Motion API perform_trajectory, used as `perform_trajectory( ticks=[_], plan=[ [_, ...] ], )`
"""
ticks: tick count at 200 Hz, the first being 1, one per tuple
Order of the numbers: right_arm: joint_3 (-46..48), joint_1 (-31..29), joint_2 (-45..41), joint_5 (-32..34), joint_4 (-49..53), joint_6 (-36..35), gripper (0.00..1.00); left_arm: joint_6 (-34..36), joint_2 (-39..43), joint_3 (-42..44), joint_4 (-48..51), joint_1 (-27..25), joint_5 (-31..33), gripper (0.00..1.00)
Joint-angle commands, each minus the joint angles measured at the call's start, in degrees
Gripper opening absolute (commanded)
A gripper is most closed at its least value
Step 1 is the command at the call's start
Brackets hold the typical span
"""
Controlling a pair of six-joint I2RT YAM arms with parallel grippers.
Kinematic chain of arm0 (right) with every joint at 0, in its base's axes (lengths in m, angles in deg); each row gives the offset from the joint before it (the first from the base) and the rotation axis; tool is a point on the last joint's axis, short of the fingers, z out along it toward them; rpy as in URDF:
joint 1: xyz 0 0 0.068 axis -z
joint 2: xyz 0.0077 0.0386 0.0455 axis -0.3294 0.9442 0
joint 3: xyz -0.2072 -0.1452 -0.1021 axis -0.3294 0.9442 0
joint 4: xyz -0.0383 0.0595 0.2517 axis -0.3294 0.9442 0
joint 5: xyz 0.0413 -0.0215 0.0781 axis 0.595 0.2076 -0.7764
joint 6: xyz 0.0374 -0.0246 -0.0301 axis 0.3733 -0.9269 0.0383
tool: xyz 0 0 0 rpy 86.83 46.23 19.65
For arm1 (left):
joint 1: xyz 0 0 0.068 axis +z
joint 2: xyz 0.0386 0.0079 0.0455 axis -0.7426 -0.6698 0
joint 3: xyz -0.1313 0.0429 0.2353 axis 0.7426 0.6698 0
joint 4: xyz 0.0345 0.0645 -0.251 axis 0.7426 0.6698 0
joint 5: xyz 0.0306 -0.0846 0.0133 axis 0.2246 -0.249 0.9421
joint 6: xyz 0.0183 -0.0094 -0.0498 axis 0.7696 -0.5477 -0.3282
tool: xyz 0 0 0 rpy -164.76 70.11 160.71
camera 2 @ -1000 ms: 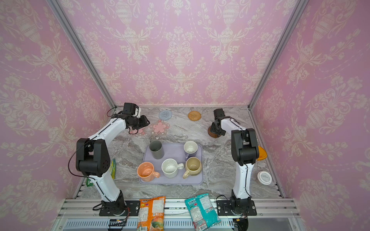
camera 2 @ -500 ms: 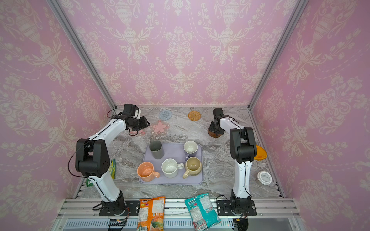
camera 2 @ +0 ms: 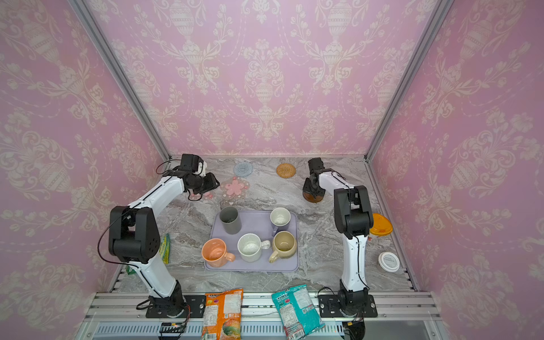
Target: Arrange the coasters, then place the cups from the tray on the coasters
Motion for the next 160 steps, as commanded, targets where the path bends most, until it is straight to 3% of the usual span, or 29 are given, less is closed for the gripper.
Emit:
perform_trajectory(
  ticks=[1,83,160],
  plan=[
    [-2.6,-2.0,2.9,-1.7,4.7,-1.0,0.08,1.8,2.5,1.0,1.6,0.2,1.0,0.45],
    [-13.3,-8.0,9.2,-5.5,7.3,-1.1,0.1,3.8,4.2,2.9,3.1,0.3,5.3,0.45],
    [-25.5,-13.0,16.1,-8.1,10.4,0.9,0.1,4.9,2.9,3.2,2.6,0.3,5.6,0.45]
  ],
)
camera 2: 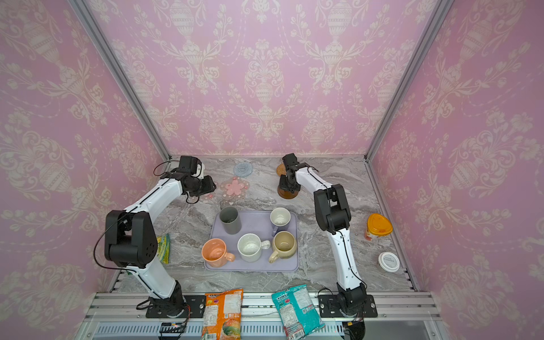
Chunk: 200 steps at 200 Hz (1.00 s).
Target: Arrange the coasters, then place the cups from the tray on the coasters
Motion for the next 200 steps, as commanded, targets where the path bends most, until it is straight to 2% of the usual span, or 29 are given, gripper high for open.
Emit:
perform_trajectory(
  ticks=[1,68,140,151,200],
  plan=[
    [-3.9,-2.3,3.2,-2.1,3.5,1.4,0.1,1.7,0.2,0.9,1.0,0.3,1.0,0.45],
    [-14.0,-4.8,9.5,-4.4,5.3,3.8,0.1,2.0,-1.4,1.4,0.0,0.8,0.3,0.45],
    [-25.5,-4.8,16.8,-6.4,4.7,6.4,0.1,0.3,-2.8,2.2,-2.2,1.2,-1.0,0.45],
    [-27.2,-4.7,18.1,-7.0,4.4,8.7,0.1,-0.1,-3.2,2.2,-2.7,1.2,-1.2,0.45],
    [-28.7,-4.2,20.1,-7.6,0.8,11.2,0.09,-1.7,-6.2,1.8,-5.0,1.2,-2.3,0.45]
  ],
)
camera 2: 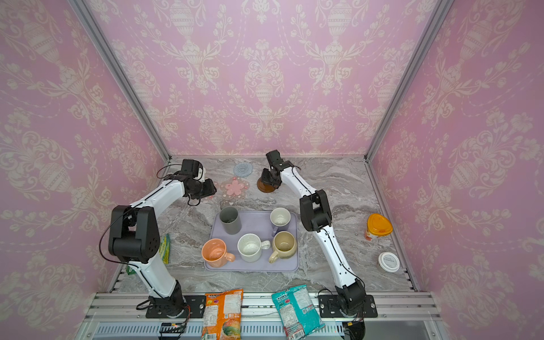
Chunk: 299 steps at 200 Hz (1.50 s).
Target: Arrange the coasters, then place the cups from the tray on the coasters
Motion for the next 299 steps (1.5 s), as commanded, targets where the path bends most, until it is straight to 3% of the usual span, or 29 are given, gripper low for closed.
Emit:
perform_trajectory(
  ticks=[1,52,135,185,247,299],
  plan=[
    [-0.8,0.4,2.7,-0.4,-1.1,2.4,0.09,-2.0,-2.5,0.1,-1.6,0.5,-2.1,0.45],
    [-3.3,1.8,5.1,-2.2,-4.8,6.0,0.08,-6.8,-6.4,-1.0,-6.6,0.5,-5.6,0.45],
    [-4.1,2.4,5.8,-6.6,-13.2,10.0,0.17,-9.3,-11.2,-2.8,-9.4,0.5,-7.3,0.44],
    [9.4,1.8,-5.3,-8.5,-21.6,7.6,0.36,-10.2,-12.4,-2.9,-11.3,0.5,-7.6,0.44],
    [23.8,-0.1,-17.1,-9.9,-22.9,3.6,0.36,-10.2,-14.3,-3.2,-12.6,0.5,-9.0,0.44],
    [29.0,-3.7,-17.0,-11.7,-24.1,5.7,0.38,-10.2,-15.8,-2.5,-13.9,0.5,-10.9,0.44]
  ],
)
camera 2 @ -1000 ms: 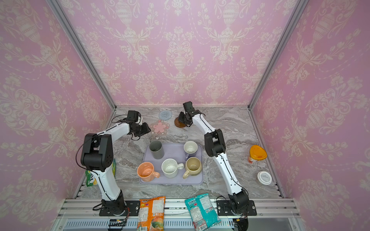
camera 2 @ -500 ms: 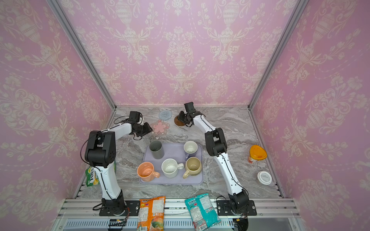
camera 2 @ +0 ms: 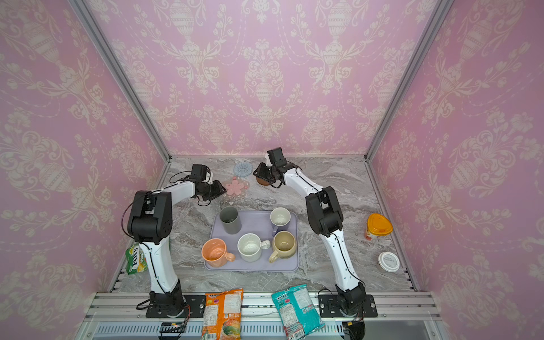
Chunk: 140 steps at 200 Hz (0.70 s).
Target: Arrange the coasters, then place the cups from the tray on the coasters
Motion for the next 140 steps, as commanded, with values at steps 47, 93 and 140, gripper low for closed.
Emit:
perform_trajectory(
  ticks=[47,93,140],
  plan=[
    [0.2,-3.5,5.0,-2.8,-1.7,3.0,0.38,0.6,-2.8,0.1,-0.4,0.5,-3.1,0.44],
    [-2.1,-4.5,8.5,-2.8,-1.4,3.7,0.37,0.3,-3.2,0.7,-0.2,0.4,-4.8,0.44],
    [-1.7,-4.9,9.6,-3.2,-1.7,3.7,0.38,-0.2,-3.7,0.6,1.3,0.3,-6.6,0.44]
  ],
)
